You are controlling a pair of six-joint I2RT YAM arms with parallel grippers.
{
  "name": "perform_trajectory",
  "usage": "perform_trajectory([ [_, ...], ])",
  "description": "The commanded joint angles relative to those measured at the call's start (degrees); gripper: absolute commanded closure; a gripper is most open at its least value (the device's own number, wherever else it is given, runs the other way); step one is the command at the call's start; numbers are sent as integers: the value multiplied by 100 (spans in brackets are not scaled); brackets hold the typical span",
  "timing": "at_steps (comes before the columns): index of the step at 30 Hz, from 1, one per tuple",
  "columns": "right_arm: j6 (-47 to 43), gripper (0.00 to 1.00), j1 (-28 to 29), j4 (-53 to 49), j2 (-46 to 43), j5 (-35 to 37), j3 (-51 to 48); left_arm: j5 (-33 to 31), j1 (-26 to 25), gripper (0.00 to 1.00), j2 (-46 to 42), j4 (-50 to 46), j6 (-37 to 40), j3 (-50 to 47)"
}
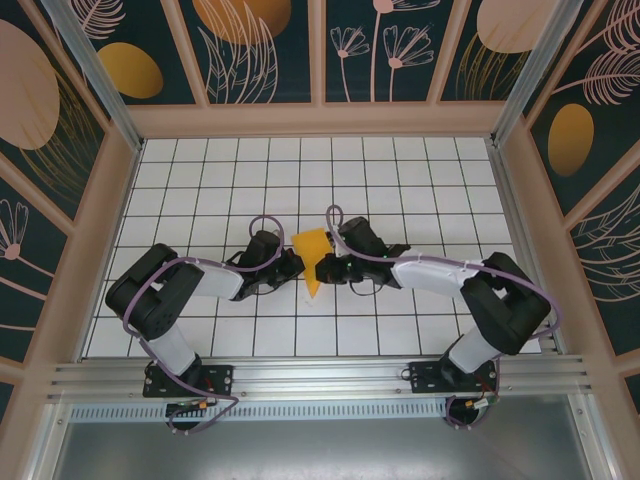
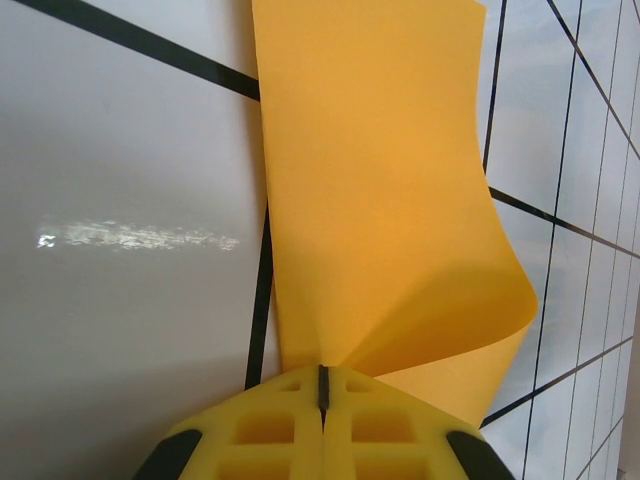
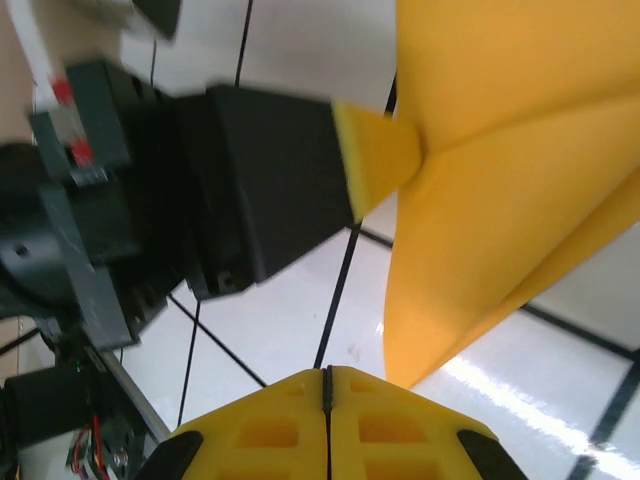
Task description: Fold a paper plane with a square sheet of paper (pick it up from the middle)
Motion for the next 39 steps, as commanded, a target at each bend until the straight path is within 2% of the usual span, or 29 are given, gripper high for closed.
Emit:
perform_trajectory([
  [1,-175,92,-201,-83,119,-16,55,-268,-30,99,75,-489,107,47],
  [16,-317,93,-257,-61,1397,-300,807,-269,-38,99,-38,-721,302,103],
  [29,-3,93,-316,181,1582,71,457,-834,-32,99,-134,-1404,545,259],
  [39,61,94,-371,175,1491,93,412,-793,-34,99,-153,-1396,589,372],
])
